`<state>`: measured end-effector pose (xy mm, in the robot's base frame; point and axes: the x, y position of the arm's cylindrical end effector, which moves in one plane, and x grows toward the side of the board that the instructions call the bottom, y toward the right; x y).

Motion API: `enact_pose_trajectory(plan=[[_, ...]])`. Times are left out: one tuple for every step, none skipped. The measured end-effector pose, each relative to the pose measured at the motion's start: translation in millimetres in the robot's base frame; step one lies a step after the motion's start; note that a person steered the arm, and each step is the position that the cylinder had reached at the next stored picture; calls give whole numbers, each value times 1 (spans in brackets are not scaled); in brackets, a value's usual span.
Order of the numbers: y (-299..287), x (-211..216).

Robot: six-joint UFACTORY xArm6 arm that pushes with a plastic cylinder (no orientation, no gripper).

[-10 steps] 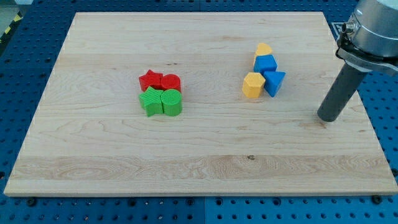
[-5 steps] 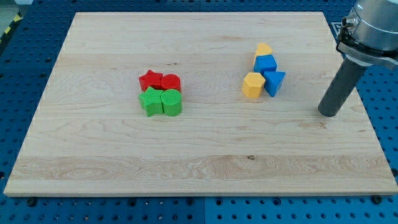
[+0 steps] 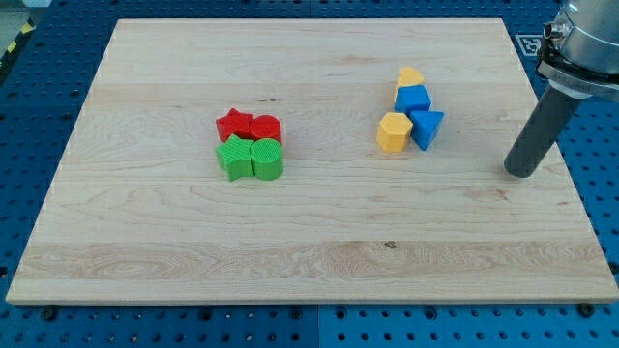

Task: Move the arm towards right to the blue triangle

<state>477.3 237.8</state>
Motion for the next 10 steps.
enact_pose_trajectory(plan=[[4, -1], [6, -3], [7, -6], [7, -23], [7, -46], [7, -52], [7, -52], [7, -53], [7, -53], [7, -54]])
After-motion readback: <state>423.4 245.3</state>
